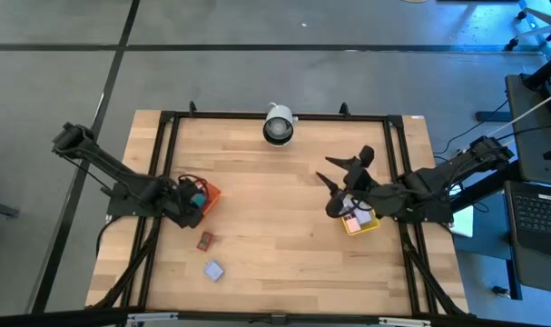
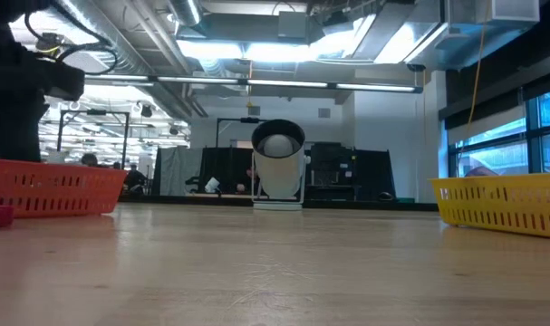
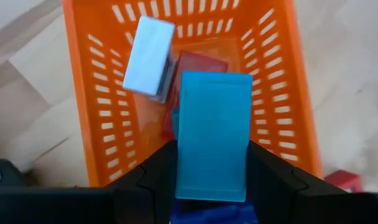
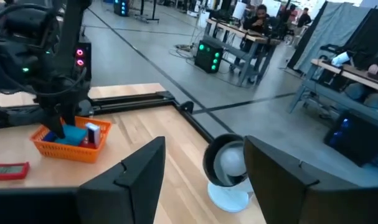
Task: Pick & Place Office items
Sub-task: Put the light blue digital clock into the orange basket, then put the red digital clock into the orange basket
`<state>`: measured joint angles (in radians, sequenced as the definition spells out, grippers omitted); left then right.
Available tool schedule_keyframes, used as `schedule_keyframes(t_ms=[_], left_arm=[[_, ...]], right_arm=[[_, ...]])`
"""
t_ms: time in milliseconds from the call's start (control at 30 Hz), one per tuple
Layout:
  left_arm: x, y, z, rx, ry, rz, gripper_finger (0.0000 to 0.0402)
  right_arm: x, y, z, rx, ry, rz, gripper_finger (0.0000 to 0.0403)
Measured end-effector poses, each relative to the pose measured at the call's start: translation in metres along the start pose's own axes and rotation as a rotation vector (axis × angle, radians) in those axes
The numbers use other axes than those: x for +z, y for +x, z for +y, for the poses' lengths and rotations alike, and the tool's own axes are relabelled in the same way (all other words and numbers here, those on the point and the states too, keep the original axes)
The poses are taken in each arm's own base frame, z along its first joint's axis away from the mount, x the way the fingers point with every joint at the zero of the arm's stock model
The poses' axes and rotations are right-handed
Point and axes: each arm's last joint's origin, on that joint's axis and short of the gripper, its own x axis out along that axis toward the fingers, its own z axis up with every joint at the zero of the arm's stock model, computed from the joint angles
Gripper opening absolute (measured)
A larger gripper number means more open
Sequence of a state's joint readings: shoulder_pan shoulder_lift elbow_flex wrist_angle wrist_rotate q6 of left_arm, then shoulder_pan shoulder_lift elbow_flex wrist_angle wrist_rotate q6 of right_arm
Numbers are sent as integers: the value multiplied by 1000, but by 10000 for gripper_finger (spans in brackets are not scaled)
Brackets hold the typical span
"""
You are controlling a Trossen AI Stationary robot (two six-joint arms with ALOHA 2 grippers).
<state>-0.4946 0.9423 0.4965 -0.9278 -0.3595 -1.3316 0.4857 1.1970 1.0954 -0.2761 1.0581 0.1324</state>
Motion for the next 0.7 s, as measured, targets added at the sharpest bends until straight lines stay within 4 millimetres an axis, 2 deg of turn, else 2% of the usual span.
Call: schedule_keyframes(t_ms=[167,500,700], left_arm=[[-1,4,-2,29,6,4,163],[0,2,-3,-2,17,1,233],[12,-14,-11,-38,10,-70,236]], right_arm=[[0,3,-2,-12,6,7,217],[-1,3,-1,14,8,11,217],[-1,3,-1,15,-10,12,217]])
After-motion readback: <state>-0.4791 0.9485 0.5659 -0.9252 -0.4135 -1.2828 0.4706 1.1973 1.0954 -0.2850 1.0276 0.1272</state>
